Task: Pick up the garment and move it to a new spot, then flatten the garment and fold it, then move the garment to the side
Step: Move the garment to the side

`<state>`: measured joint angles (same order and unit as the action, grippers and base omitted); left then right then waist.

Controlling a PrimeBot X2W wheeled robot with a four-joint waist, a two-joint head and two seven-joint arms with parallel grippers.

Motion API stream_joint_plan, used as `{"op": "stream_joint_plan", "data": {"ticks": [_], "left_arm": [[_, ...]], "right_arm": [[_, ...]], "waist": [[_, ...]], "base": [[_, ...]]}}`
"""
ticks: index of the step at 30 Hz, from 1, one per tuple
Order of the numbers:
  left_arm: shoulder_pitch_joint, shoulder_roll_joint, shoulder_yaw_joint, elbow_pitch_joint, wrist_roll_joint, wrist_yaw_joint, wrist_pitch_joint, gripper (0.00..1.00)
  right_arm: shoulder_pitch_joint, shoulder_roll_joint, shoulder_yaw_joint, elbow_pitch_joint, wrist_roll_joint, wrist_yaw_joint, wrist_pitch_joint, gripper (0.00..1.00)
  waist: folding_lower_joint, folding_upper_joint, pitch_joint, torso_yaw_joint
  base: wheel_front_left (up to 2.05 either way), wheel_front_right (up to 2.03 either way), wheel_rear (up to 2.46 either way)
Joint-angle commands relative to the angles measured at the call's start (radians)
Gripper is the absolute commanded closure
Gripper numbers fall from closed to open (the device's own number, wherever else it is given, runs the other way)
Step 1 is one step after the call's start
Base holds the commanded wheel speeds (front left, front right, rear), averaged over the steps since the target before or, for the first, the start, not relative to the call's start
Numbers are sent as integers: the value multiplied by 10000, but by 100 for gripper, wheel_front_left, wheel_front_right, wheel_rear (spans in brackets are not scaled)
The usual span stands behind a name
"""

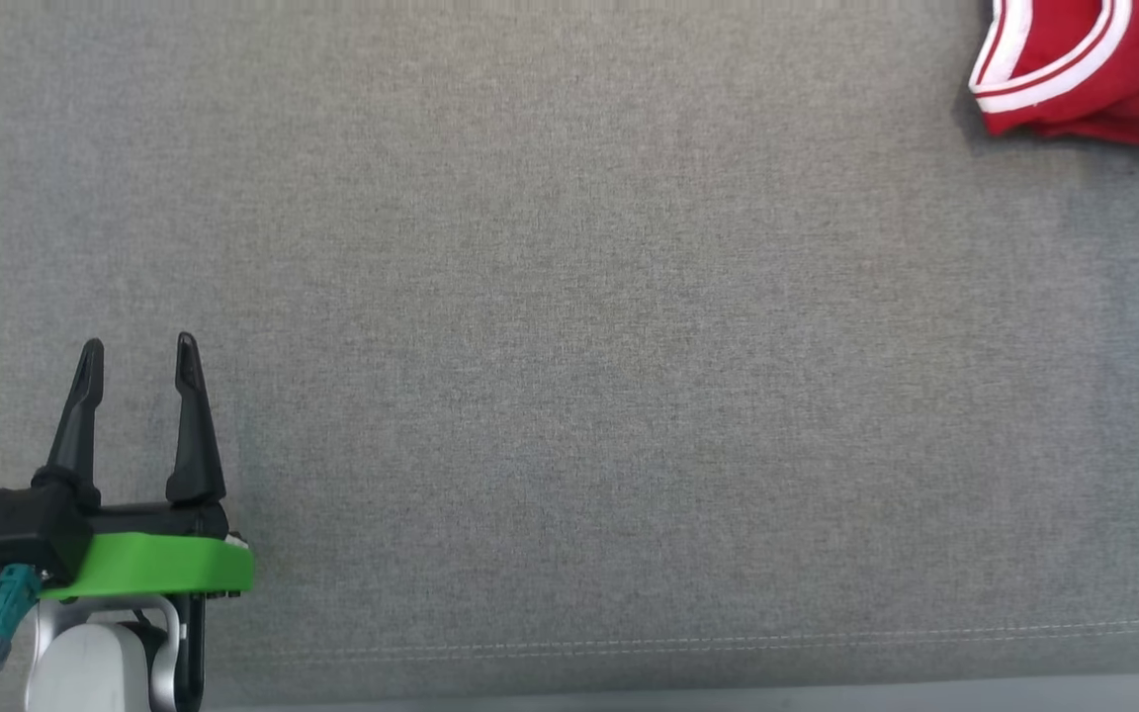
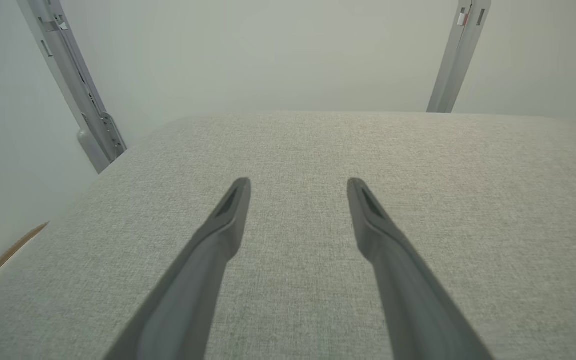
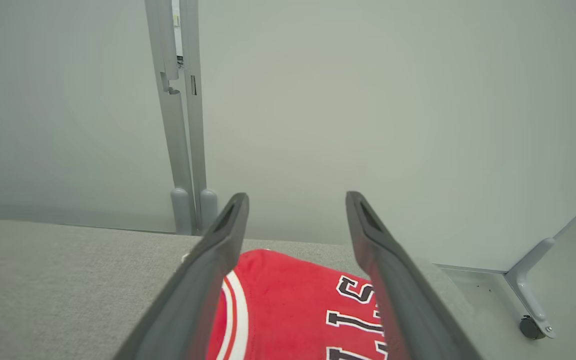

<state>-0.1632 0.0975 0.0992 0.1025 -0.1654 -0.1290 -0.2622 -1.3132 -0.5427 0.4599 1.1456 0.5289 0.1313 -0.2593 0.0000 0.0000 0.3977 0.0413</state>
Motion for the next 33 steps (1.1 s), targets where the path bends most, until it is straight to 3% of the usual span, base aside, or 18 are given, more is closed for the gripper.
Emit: {"op": "stream_joint_plan", "data": {"ticks": [1,6,16,33], "left_arm": [[129,-22,49,16,-26,-19,-19,0],[345,-151,160,35,-18,-19,-19,0],[931,-324,351,96,75,-19,-19,0],[1648,-450,282,138,46,80,-19,0]], "right_arm": [[243,4,-115,-248,129,-13,-61,0],[1819,321,-994,-2342,434,-13,-61,0],[5225,1649,-2655,-5437,-423,-13,-67,0],[9590,3612,-3617,-7839,-1117,-11,-67,0]], "waist": [[0,0,-389,-116],[0,0,-1001,-231],[0,0,-2213,-354],[0,0,-3560,17]], "base": [[0,0,0],[0,0,0],[0,0,0],[0,0,0]]}}
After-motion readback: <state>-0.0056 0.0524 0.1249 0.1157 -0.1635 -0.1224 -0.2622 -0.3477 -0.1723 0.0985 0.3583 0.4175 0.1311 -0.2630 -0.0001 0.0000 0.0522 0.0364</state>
